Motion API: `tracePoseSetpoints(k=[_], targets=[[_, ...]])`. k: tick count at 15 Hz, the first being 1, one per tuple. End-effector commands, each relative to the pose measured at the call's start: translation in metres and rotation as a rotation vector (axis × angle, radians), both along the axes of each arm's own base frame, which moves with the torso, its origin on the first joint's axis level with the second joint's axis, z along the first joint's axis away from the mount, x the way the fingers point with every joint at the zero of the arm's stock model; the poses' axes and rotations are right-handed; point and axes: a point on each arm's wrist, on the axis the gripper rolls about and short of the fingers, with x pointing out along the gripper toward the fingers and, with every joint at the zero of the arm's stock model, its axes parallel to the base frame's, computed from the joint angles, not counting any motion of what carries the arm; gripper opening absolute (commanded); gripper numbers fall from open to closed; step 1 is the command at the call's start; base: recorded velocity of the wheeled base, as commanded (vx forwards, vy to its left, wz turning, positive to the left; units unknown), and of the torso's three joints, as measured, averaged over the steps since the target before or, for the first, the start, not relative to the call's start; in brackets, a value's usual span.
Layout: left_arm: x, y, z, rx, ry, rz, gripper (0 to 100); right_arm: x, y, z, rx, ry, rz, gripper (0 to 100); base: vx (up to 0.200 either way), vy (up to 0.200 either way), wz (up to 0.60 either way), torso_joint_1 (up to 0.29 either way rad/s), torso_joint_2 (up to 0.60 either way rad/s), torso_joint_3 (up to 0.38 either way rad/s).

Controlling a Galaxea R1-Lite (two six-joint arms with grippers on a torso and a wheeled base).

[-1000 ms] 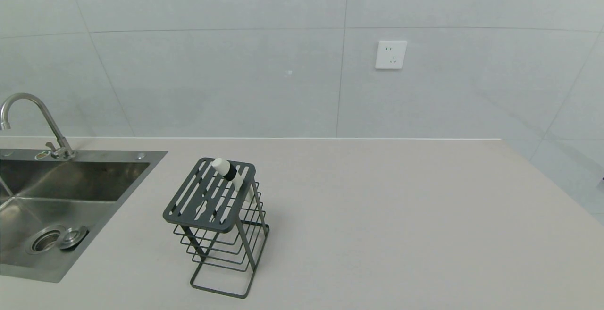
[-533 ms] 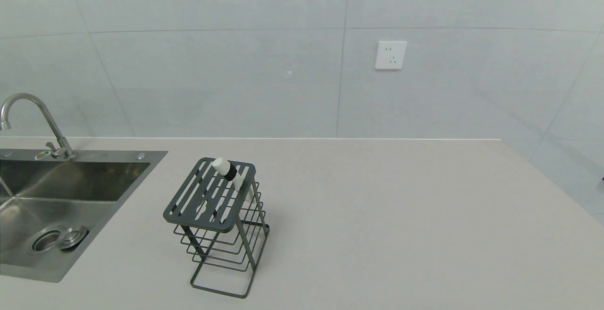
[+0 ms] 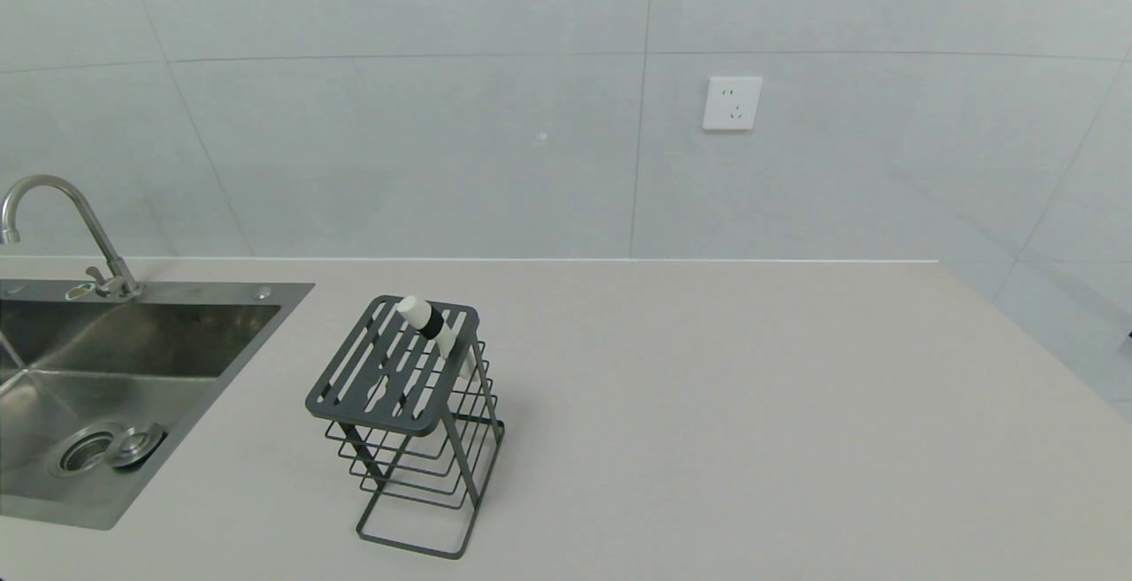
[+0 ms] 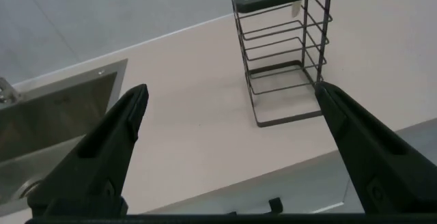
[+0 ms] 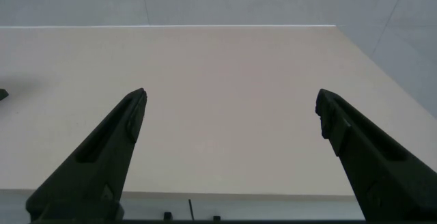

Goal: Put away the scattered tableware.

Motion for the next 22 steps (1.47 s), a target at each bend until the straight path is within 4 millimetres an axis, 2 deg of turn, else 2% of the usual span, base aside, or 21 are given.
tracePoseSetpoints(k=[1,5,6,8,10,11,12,14,22], targets=[[-0.0008,0.001,0.0003,-0.009,-0.015,0.046,100,0.0001,0.0,-0.0001,0.0,0.001,0.001,100,0.0,0.0,0.0,0.0,0.0,0.0],[-0.0004,0.004,0.0003,-0.141,0.001,0.171,100,0.0001,0.0,-0.0001,0.0,0.001,0.001,100,0.0,0.0,0.0,0.0,0.0,0.0],[-0.0004,0.0057,0.0003,-0.155,-0.003,0.247,100,0.0001,0.0,-0.0001,0.0,0.001,0.001,100,0.0,0.0,0.0,0.0,0.0,0.0],[-0.0004,0.0058,0.0001,-0.174,0.0,0.251,100,0.0002,0.0,0.0,0.0,0.003,0.001,100,0.0,0.0,0.0,0.0,0.0,0.0],[-0.0005,0.0055,0.0014,-0.113,-0.017,0.238,100,0.0002,0.0,0.0,0.0,0.003,0.001,100,0.0,0.0,0.0,0.0,0.0,0.0],[-0.0005,0.0048,0.0011,-0.096,-0.014,0.21,100,0.0002,0.0,0.0,0.0,0.003,0.001,100,0.0,0.0,0.0,0.0,0.0,0.0],[-0.0004,0.0026,-0.0038,-0.146,0.047,0.109,100,0.0002,0.0,0.0,0.0,0.003,0.001,100,0.0,0.0,0.0,0.0,0.0,0.0],[-0.0003,0.0032,-0.0063,-0.222,0.081,0.137,100,0.0002,0.0,0.0,0.0,0.003,0.001,100,0.0,0.0,0.0,0.0,0.0,0.0],[-0.0003,0.0034,-0.006,-0.223,0.077,0.143,100,0.0002,0.0,0.0,0.0,0.003,0.001,100,0.0,0.0,0.0,0.0,0.0,0.0]])
